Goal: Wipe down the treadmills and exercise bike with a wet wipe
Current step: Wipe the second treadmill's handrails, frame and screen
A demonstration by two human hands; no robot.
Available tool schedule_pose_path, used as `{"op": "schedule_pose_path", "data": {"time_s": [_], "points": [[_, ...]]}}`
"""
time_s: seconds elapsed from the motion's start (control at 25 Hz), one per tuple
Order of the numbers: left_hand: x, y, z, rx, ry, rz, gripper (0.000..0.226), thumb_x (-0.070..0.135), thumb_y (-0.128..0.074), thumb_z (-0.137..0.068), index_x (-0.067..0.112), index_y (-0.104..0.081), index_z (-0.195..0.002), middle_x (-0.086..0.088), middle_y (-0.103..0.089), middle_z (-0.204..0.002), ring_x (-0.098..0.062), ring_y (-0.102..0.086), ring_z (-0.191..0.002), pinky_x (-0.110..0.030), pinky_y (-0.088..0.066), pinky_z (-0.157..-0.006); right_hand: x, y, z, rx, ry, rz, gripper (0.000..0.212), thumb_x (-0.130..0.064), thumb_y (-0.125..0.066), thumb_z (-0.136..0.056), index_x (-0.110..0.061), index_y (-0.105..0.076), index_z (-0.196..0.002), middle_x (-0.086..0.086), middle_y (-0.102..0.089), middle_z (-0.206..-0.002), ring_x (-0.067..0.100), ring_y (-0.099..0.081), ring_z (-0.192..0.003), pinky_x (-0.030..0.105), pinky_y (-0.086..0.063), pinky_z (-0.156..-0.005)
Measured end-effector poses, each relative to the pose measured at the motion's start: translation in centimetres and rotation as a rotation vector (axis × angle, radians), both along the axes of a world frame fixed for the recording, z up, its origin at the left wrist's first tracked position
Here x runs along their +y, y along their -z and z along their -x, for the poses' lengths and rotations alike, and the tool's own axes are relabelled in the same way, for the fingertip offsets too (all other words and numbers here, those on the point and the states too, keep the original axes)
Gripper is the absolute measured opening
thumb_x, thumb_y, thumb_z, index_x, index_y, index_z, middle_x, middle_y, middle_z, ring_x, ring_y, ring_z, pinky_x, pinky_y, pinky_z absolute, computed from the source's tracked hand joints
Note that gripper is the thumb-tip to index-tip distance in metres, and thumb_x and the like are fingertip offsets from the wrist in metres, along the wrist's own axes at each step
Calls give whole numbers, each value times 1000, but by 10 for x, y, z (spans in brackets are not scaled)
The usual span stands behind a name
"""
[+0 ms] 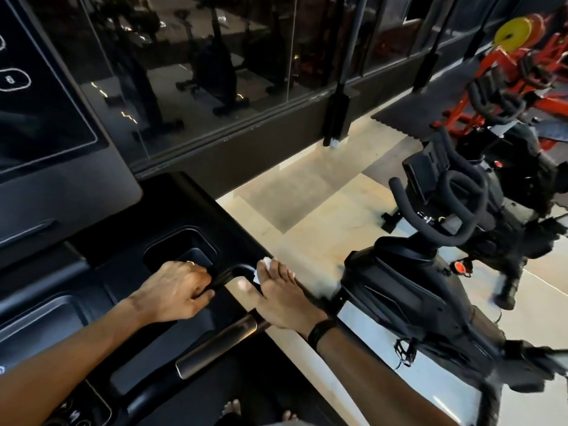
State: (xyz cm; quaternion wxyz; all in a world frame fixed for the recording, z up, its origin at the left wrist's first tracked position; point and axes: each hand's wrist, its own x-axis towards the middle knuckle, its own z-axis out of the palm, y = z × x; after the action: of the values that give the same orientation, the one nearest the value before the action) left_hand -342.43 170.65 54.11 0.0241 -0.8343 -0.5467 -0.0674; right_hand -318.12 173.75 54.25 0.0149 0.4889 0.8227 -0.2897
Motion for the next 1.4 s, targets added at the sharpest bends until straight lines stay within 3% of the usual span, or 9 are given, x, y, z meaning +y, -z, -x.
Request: {"op": "schedule_pose_path", "data": {"time_s": [0.12, 0.28, 0.4, 0.56, 0.76, 0.88, 1.08, 1.2, 1.4], "points": [[27, -2, -20, -34, 102, -34, 39, 51, -52, -90, 28, -44, -60, 15, -45, -63, -8, -52, -63, -25, -45, -67, 36, 10, 2, 148, 52, 75, 69, -57, -23, -105, -11, -22, -157, 11, -22, -164, 26, -17, -152, 36, -14, -122], [73, 0, -35, -77, 155, -80, 33, 47, -45, -93, 28, -50, -66, 11, -53, -68, -12, -56, -72, -30, -48, -74, 36, 7, -28, 182, 211, 284, 70, -64, -22, -103, -14, -37, -149, 12, -45, -152, 30, -43, -138, 35, -34, -108], [97, 10, -47, -139, 134, -41, 32, 47, -48, -86, 27, -44, -62, 10, -50, -62, -15, -56, -67, -32, -50, -69, 8, 11, -46, 65, 307, 192, 62, -61, -23, -103, -14, -38, -141, 12, -51, -141, 31, -49, -130, 34, -37, -99], [108, 27, -63, -149, 18, -15, 41, 47, -51, -77, 21, -35, -50, 5, -46, -46, -19, -55, -50, -26, -35, -56, -5, -2, -8, 12, 263, -11, 87, -74, 7, -86, -16, -38, -132, 15, -50, -128, 35, -47, -121, 47, -37, -104], [109, 28, -59, -93, 1, -13, 28, 34, -61, -70, 17, -53, -49, 0, -58, -50, -23, -59, -49, -26, -33, -50, 43, 3, 20, 187, 329, 232, 60, -54, -20, -107, -14, -44, -146, 17, -47, -149, 32, -42, -137, 36, -30, -109], [108, 28, -62, -170, -34, -19, 31, 28, -59, -72, 13, -51, -46, -3, -55, -46, -27, -54, -45, -27, -41, -49, 43, -7, -20, 32, 447, 469, 81, -74, -11, -96, -22, -48, -145, 11, -52, -146, 30, -50, -130, 39, -34, -106], [112, 29, -62, -242, -43, 3, 34, 29, -54, -73, 17, -35, -47, -5, -54, -46, -28, -52, -45, -29, -42, -53, 9, -26, -11, -39, 404, 338, 102, -88, -3, -84, -19, -39, -149, 11, -46, -148, 28, -39, -140, 41, -29, -116], [113, 30, -59, -262, -42, 27, 32, 33, -56, -72, 14, -47, -47, -7, -58, -50, -31, -56, -50, -31, -44, -55, 31, -8, 27, 48, 320, 263, 97, -81, -4, -87, -20, -30, -157, 8, -34, -160, 23, -24, -150, 33, -15, -120], [110, 27, -62, -322, -83, -9, 34, 27, -58, -70, 18, -35, -46, -7, -53, -45, -30, -52, -44, -31, -44, -55, 70, -23, 14, 47, 531, 564, 86, -76, -8, -94, -22, -37, -154, 4, -31, -163, 22, -28, -149, 33, -17, -116]]}}
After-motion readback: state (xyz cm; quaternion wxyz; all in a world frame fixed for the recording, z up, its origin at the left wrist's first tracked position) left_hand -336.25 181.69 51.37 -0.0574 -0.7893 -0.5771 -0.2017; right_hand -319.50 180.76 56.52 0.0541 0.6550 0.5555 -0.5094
